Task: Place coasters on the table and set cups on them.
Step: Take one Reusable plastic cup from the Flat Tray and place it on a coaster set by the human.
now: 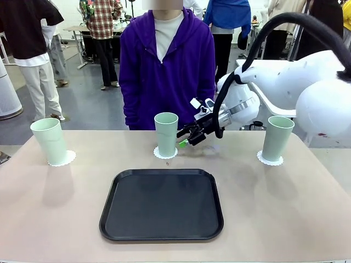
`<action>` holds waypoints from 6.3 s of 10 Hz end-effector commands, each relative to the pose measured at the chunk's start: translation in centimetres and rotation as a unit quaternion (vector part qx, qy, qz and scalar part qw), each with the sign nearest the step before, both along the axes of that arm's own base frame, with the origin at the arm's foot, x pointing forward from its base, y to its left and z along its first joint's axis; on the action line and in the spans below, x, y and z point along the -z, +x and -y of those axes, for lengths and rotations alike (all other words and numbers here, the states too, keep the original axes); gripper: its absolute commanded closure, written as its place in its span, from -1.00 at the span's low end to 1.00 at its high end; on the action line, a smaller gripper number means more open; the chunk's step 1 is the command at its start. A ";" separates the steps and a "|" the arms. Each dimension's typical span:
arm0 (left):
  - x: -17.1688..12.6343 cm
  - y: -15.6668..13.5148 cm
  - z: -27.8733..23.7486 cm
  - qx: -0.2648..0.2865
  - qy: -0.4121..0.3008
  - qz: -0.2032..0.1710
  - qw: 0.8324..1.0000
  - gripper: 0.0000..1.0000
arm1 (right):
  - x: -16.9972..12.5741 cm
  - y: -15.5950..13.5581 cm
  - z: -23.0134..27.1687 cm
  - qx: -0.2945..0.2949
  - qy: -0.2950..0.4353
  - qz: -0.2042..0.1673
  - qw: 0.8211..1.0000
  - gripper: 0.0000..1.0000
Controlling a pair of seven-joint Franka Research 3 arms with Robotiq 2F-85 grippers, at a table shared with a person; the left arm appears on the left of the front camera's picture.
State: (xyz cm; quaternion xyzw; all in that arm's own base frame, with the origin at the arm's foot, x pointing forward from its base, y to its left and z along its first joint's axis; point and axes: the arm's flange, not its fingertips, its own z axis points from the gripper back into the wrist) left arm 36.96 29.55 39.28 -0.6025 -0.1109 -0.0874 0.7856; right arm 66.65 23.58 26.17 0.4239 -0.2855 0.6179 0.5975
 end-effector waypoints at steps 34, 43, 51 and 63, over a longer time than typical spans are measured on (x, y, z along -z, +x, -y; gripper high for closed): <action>-0.2 -0.1 0.0 -0.002 0.005 -0.002 1.000 -1.00 | -19.0 -23.9 21.4 0.404 -0.062 -0.381 0.829 -1.00; -0.2 -0.1 0.0 -0.002 0.005 -0.002 1.000 -1.00 | -11.1 -30.7 36.9 0.271 0.137 -0.501 0.810 -1.00; -0.2 -0.1 0.0 -0.002 0.005 -0.002 1.000 -1.00 | -9.6 -31.8 39.4 0.398 0.121 -0.585 0.696 -1.00; -0.2 -0.1 0.0 -0.002 0.005 -0.002 1.000 -1.00 | -9.2 -31.4 39.9 0.372 0.116 -0.580 0.716 -1.00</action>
